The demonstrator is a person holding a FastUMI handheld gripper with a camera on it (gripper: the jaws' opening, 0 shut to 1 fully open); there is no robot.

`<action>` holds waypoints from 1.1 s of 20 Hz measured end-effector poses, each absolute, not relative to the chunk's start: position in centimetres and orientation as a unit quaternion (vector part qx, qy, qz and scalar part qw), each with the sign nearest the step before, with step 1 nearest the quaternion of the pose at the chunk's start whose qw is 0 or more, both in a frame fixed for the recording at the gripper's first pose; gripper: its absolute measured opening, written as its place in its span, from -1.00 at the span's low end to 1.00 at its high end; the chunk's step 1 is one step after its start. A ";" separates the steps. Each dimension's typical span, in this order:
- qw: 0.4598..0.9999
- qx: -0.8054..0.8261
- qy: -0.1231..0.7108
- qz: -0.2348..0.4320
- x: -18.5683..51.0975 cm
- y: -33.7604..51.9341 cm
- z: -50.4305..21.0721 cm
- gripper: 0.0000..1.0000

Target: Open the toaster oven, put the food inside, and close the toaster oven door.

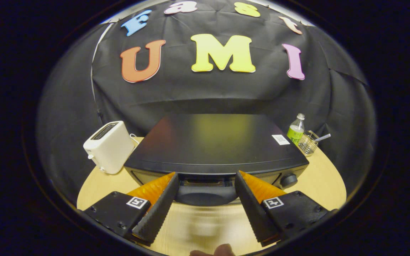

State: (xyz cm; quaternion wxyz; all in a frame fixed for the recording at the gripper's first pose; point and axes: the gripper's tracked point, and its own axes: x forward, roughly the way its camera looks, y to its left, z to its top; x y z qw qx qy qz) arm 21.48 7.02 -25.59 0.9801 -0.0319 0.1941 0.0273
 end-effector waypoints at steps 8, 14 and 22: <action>0.978 -0.034 0.204 0.030 18.7 7.0 -27.6 1.00; 0.967 -0.040 0.251 0.030 12.4 6.2 -33.1 1.00; 0.955 -0.028 0.293 0.046 9.3 5.2 -34.3 1.00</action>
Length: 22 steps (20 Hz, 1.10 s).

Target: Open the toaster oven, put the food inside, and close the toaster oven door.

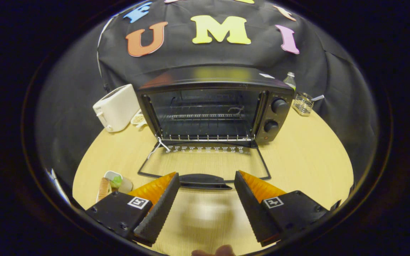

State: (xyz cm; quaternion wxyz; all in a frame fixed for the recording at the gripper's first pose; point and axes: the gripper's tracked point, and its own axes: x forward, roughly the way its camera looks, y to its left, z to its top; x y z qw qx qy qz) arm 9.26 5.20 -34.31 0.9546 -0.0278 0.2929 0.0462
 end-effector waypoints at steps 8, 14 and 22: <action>0.914 0.023 0.347 0.209 2.7 9.2 -27.6 1.00; 0.841 0.122 0.464 0.249 0.6 14.1 -31.0 1.00; 0.735 0.194 0.586 0.281 -0.1 20.5 -37.7 0.95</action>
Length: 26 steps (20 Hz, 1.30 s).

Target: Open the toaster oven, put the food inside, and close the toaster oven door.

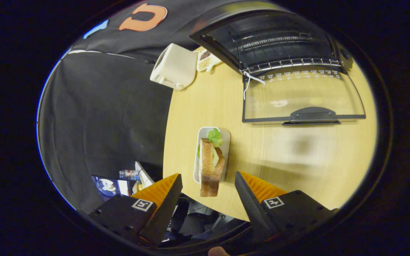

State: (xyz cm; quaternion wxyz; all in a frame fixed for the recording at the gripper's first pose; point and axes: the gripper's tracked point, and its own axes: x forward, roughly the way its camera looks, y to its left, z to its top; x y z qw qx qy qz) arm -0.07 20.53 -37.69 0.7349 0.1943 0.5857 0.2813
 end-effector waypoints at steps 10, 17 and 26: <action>0.699 0.231 0.621 0.269 0.0 22.8 -39.9 -0.22; 0.724 0.289 0.558 0.285 -0.4 19.0 -31.3 -0.33; 0.809 0.436 0.362 0.156 9.6 6.8 -26.0 -0.33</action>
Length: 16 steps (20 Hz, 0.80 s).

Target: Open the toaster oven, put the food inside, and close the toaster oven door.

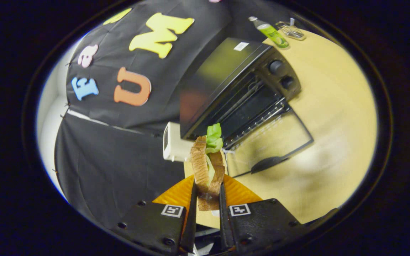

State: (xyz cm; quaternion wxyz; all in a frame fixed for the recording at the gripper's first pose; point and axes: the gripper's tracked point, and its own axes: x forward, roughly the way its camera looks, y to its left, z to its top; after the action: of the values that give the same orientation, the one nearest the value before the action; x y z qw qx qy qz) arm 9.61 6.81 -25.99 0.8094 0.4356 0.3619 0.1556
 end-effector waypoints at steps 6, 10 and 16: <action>0.785 0.555 0.252 0.110 18.3 5.1 -29.3 -0.33; 0.775 0.596 0.194 0.080 22.7 4.6 -30.7 -0.33; 0.752 0.642 0.148 0.037 27.0 5.4 -32.8 -0.33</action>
State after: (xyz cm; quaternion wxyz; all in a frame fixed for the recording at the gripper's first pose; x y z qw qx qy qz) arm 27.04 5.44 -32.83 0.7518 0.6416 0.1478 0.0366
